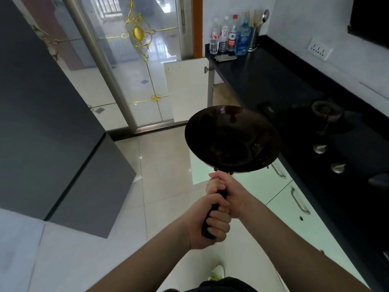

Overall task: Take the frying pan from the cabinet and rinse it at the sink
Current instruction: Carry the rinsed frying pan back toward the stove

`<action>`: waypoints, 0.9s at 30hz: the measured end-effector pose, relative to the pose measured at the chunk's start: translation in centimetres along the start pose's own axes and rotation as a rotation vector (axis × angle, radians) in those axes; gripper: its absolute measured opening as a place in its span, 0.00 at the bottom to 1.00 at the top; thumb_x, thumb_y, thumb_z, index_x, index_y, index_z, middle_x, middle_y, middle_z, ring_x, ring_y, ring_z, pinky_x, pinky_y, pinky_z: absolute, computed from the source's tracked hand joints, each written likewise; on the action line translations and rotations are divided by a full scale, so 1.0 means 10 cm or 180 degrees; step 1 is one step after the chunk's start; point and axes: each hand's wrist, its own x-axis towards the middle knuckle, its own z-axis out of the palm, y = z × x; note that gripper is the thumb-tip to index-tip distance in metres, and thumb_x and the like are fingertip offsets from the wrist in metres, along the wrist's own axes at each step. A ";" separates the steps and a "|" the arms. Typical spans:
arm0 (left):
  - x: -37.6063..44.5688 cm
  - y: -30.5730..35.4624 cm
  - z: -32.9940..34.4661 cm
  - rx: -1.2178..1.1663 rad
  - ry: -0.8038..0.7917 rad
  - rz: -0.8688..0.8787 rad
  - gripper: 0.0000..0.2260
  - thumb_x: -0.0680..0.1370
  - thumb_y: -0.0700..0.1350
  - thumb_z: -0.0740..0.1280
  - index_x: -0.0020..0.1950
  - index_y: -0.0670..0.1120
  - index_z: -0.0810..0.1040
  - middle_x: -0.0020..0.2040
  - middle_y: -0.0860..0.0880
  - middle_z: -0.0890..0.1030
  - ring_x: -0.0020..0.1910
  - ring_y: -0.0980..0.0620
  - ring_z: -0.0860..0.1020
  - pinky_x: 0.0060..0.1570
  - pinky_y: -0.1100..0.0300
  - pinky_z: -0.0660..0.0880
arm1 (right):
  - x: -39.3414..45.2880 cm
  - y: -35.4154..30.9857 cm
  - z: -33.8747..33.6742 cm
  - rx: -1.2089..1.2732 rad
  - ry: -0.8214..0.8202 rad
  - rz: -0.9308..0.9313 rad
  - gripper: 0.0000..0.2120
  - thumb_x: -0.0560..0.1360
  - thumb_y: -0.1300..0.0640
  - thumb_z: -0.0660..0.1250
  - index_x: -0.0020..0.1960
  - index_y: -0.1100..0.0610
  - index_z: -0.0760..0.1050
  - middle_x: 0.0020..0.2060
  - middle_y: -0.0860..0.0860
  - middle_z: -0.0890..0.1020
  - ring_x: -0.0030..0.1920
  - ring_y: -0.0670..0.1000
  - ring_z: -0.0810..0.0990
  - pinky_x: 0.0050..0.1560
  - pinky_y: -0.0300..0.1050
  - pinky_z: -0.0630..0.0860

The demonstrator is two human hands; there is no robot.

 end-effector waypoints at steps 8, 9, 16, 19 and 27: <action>0.33 0.69 0.06 0.0017 -0.0035 -0.0076 0.14 0.75 0.41 0.60 0.31 0.49 0.61 0.22 0.55 0.59 0.17 0.58 0.59 0.16 0.67 0.56 | 0.32 -0.63 0.25 0.0020 0.0094 -0.0087 0.21 0.74 0.59 0.63 0.24 0.54 0.62 0.18 0.46 0.65 0.19 0.45 0.66 0.26 0.34 0.69; 0.36 0.79 0.03 0.0005 -0.0078 -0.0095 0.14 0.75 0.41 0.60 0.31 0.49 0.61 0.22 0.55 0.59 0.17 0.58 0.59 0.16 0.67 0.56 | 0.38 -0.70 0.29 0.0014 0.0103 -0.0109 0.21 0.74 0.59 0.64 0.24 0.54 0.62 0.18 0.46 0.65 0.20 0.45 0.66 0.27 0.34 0.69; 0.63 1.59 -0.18 0.0216 -0.0325 -0.0213 0.14 0.75 0.41 0.60 0.29 0.48 0.63 0.22 0.54 0.60 0.17 0.58 0.59 0.17 0.67 0.56 | 0.87 -1.18 0.63 -0.0003 0.0155 -0.0360 0.21 0.74 0.59 0.63 0.25 0.54 0.62 0.18 0.46 0.64 0.19 0.45 0.66 0.23 0.37 0.71; 0.71 2.09 -0.28 0.0302 -0.0391 -0.0333 0.14 0.75 0.41 0.60 0.30 0.48 0.63 0.22 0.54 0.60 0.17 0.57 0.60 0.17 0.67 0.57 | 1.17 -1.43 0.86 0.0148 0.0180 -0.0520 0.21 0.74 0.59 0.63 0.24 0.55 0.62 0.18 0.46 0.65 0.18 0.45 0.66 0.23 0.36 0.69; 0.83 3.17 -0.40 0.0554 -0.0466 -0.0733 0.14 0.76 0.42 0.59 0.30 0.49 0.62 0.22 0.55 0.59 0.17 0.58 0.59 0.16 0.67 0.56 | 1.74 -1.93 1.35 0.0492 0.0321 -0.0940 0.22 0.75 0.59 0.62 0.23 0.56 0.64 0.17 0.47 0.65 0.18 0.45 0.66 0.29 0.32 0.65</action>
